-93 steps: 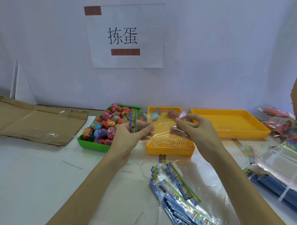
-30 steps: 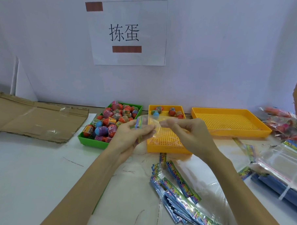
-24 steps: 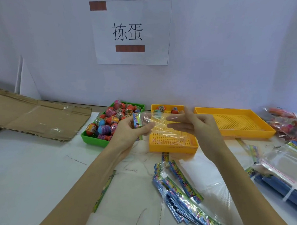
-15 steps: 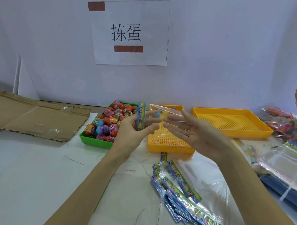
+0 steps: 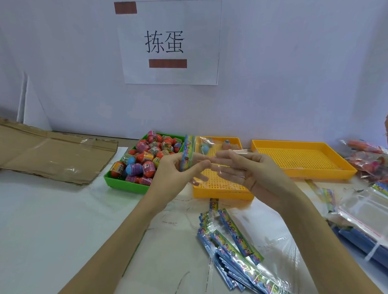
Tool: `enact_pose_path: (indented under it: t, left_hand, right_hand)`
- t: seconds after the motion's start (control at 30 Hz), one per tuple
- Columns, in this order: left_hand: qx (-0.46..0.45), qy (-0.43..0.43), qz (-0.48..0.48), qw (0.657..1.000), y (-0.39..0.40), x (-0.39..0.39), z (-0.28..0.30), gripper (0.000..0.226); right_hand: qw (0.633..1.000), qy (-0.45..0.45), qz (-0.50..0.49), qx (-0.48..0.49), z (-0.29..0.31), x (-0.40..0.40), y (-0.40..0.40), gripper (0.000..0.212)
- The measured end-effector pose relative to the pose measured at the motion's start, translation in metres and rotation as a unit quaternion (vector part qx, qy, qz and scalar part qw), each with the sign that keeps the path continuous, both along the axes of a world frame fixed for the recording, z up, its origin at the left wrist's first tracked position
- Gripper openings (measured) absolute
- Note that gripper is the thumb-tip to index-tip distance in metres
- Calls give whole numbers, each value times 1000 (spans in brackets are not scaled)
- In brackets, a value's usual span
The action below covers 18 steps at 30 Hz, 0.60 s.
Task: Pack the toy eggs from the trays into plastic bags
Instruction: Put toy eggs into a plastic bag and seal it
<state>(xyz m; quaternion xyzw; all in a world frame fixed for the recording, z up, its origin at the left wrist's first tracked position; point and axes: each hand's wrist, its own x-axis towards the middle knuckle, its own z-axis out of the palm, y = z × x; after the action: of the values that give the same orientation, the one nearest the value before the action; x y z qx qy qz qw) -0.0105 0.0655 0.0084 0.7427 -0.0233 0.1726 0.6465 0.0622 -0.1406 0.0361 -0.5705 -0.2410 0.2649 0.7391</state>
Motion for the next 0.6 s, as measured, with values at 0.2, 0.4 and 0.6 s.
enact_pose_path:
  t: [0.2, 0.4, 0.6]
  left_hand:
    - [-21, 18, -41, 999, -5, -3, 1, 29]
    - [-26, 24, -54, 998, -9, -3, 2, 32]
    - [3, 35, -37, 999, -7, -4, 2, 17]
  right_hand:
    - [998, -28, 37, -34, -2, -1, 1, 33]
    - [998, -49, 33, -25, -6, 1, 2, 31]
    - [996, -54, 77, -4, 2, -6, 7, 34]
